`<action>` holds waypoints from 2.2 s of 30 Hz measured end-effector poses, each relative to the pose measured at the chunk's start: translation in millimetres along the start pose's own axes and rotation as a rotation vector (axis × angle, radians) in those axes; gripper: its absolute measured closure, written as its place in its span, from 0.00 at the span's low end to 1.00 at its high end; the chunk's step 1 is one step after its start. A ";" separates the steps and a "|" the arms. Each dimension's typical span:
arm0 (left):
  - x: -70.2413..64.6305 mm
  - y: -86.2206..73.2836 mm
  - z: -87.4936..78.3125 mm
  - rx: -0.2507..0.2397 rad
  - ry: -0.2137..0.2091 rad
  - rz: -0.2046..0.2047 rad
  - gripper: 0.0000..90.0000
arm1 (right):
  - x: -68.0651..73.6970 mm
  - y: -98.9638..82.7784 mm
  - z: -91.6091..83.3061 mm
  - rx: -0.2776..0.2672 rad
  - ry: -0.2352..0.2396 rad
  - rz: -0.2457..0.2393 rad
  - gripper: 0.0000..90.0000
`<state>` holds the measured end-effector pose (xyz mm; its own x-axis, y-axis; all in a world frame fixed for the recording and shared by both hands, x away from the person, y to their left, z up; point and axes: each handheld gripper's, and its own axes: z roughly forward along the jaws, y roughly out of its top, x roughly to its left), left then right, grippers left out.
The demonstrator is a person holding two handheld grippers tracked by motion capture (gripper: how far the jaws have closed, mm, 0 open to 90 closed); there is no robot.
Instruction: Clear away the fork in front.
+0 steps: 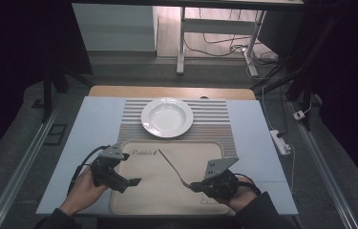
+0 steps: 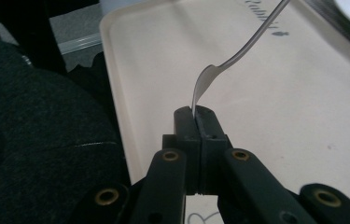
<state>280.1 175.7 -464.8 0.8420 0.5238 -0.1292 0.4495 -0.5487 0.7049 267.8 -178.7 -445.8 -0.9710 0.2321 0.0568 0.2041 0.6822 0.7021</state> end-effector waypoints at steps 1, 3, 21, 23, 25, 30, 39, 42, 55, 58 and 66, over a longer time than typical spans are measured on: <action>0.1 2.3 1.5 0.000 -0.003 0.007 0.00 | 0.6 0.2 0.9 0.002 0.004 -0.002 0.99; 0.9 7.1 4.5 0.002 -0.017 0.030 0.00 | 1.1 0.7 3.0 0.009 0.017 -0.017 0.99; -7.2 46.1 47.1 0.101 -0.175 0.262 0.02 | 6.5 9.1 14.4 0.036 0.107 -0.096 0.99; -7.5 48.3 49.2 0.107 -0.195 0.281 0.03 | 6.7 9.7 15.0 0.042 0.113 -0.104 0.99; -7.7 50.5 51.5 0.116 -0.207 0.305 0.05 | 7.4 10.4 16.1 0.041 0.124 -0.102 0.99; -13.6 54.7 57.6 0.178 -0.222 0.385 0.14 | 8.2 12.3 16.8 0.045 0.140 -0.117 0.99; -18.8 59.3 60.3 0.235 -0.263 0.491 0.41 | 9.8 13.4 16.3 0.060 0.158 -0.143 0.99; -18.8 60.9 62.2 0.273 -0.269 0.514 0.50 | 10.0 13.9 15.8 0.056 0.162 -0.149 0.99; -25.3 61.6 66.3 0.323 -0.270 0.651 0.76 | 10.8 15.6 15.5 0.066 0.189 -0.175 0.99; -26.6 61.4 67.0 0.324 -0.278 0.672 0.80 | 10.5 15.5 16.4 0.071 0.193 -0.182 0.99; -30.8 59.7 68.8 0.342 -0.305 0.729 0.86 | 9.5 14.6 17.4 0.078 0.220 -0.188 0.99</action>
<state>301.6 82.0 -466.7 0.9766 -0.2072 0.0578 -0.2111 -0.8716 0.4424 263.7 -154.4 -447.4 -0.9945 -0.0539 0.0893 0.0184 0.7524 0.6585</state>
